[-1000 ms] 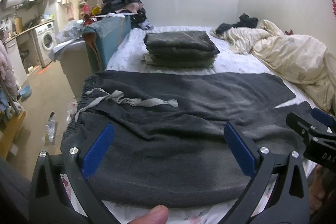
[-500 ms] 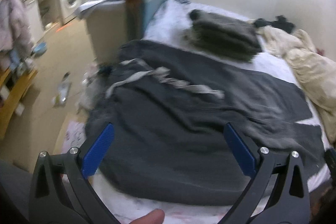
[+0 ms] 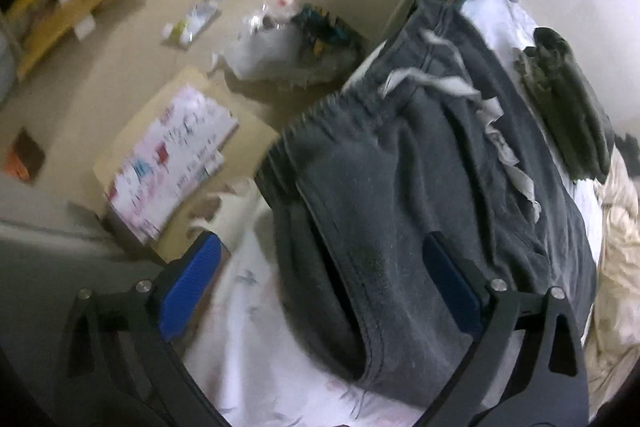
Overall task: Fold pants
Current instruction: 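Grasp the sweatpants waistband with the left gripper and lift it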
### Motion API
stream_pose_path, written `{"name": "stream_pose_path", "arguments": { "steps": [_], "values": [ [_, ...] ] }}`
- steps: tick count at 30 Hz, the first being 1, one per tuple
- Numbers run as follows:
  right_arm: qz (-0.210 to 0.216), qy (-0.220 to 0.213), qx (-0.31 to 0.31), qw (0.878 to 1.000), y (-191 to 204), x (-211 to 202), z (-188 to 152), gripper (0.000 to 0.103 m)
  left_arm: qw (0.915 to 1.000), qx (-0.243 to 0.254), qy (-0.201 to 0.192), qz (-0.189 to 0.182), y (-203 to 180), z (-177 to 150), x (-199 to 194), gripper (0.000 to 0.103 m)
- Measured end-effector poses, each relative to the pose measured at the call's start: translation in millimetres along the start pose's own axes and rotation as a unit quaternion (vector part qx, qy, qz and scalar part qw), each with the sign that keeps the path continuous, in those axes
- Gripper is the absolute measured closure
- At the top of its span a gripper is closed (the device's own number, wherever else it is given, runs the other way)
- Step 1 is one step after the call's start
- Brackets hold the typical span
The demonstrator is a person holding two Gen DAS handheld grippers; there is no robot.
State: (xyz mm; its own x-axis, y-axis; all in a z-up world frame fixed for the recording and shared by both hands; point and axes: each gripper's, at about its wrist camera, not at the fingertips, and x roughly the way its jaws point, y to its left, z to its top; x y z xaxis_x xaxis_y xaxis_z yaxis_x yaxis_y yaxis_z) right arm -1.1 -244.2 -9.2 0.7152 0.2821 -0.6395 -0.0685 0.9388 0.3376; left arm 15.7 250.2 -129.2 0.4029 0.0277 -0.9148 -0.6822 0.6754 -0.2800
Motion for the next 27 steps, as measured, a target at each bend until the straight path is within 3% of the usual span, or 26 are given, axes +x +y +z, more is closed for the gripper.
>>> {"name": "stream_pose_path", "arguments": {
  "steps": [4,8,12,13,15,16,19,23,27],
  "values": [
    [0.009,0.009,0.029,1.000,-10.1,2.0,1.7,0.000,0.9998,-0.016,0.009,0.000,-5.4,-12.8,34.5,0.014],
    [0.005,0.017,0.048,0.999,-19.1,3.7,0.7,0.000,0.9942,-0.089,-0.005,-0.060,12.3,-9.6,55.6,0.015],
    [0.008,0.030,0.067,0.997,-26.2,8.8,0.0,0.000,0.9891,-0.126,-0.024,-0.072,29.0,3.1,51.4,0.018],
    [0.011,0.033,0.073,0.997,-27.1,10.3,0.2,0.000,0.9885,-0.126,-0.023,-0.081,29.3,4.4,52.4,0.037],
    [0.015,0.036,0.074,0.997,-26.3,13.2,1.1,0.000,0.9865,-0.127,-0.018,-0.102,22.9,5.4,49.6,0.058],
    [0.014,0.035,0.071,0.997,-24.8,13.7,0.9,0.000,0.9871,-0.122,-0.024,-0.101,21.3,6.0,45.4,0.071],
    [0.009,0.030,0.061,0.998,-22.3,12.6,0.9,0.000,0.9908,-0.087,-0.043,-0.094,5.3,10.7,23.6,0.090],
    [0.007,0.035,0.068,0.997,-26.2,13.3,-0.2,0.000,0.9949,-0.037,-0.058,-0.075,-25.7,22.5,-14.5,0.093],
    [0.055,0.072,0.095,0.991,-34.3,20.9,-1.9,0.000,0.9962,0.056,-0.061,-0.027,-62.6,34.1,-47.4,0.093]
  ]
}}
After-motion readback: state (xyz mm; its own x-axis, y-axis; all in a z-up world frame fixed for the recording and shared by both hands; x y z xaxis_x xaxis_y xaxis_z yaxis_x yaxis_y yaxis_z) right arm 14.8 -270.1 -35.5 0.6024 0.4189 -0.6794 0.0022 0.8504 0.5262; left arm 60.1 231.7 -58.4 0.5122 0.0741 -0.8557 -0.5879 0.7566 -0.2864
